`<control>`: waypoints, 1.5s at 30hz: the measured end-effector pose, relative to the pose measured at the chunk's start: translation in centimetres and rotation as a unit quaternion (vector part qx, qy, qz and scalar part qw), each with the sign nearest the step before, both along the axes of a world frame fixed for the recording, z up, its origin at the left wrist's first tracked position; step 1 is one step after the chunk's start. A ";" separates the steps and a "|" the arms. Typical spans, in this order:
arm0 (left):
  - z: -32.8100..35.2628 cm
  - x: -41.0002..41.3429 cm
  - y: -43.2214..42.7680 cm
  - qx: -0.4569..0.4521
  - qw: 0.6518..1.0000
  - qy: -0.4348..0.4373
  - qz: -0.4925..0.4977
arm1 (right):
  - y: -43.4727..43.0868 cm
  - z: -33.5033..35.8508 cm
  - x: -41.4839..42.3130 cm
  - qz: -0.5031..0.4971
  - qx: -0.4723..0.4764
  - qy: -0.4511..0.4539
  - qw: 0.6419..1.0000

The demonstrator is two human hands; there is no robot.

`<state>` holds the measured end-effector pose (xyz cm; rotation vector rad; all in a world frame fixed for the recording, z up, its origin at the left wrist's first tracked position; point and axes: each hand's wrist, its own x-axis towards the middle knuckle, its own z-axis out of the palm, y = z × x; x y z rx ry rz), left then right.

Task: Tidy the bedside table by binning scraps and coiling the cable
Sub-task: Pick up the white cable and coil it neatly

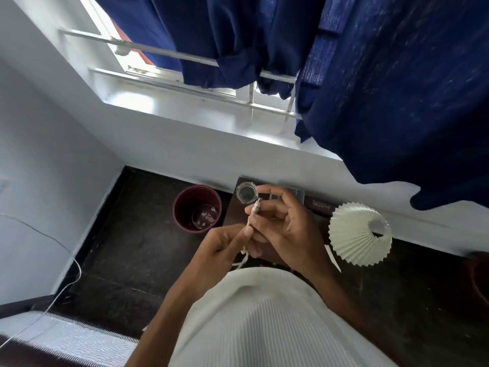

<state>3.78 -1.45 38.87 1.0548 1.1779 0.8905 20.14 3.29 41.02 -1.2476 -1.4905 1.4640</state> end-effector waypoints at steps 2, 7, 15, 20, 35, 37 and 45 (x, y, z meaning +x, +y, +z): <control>1.1 -0.1 0.2 0.003 0.998 -0.037 0.059 | 0.6 0.5 -0.3 0.047 -0.028 0.014 0.998; 3.8 -1.4 1.0 0.032 0.982 -0.078 0.172 | 0.2 0.8 -2.0 0.248 -0.102 0.023 0.963; 5.3 -8.3 2.5 -0.006 0.907 -0.197 0.372 | 0.7 2.2 -4.7 0.148 0.181 -0.096 0.967; 5.5 -14.4 3.1 0.056 0.986 0.087 0.130 | 2.8 4.0 -6.8 0.213 0.281 -0.208 0.913; 13.3 -17.3 5.4 0.077 0.984 -0.058 -0.147 | 3.4 2.8 -12.0 0.116 0.077 -0.237 0.962; 13.9 -17.6 5.9 0.089 0.983 -0.084 -0.138 | 2.8 1.7 -12.2 0.147 0.024 -0.191 0.970; 14.6 -19.3 7.4 0.043 0.969 -0.236 -0.061 | -0.8 0.1 -13.9 -0.047 0.107 -0.005 0.993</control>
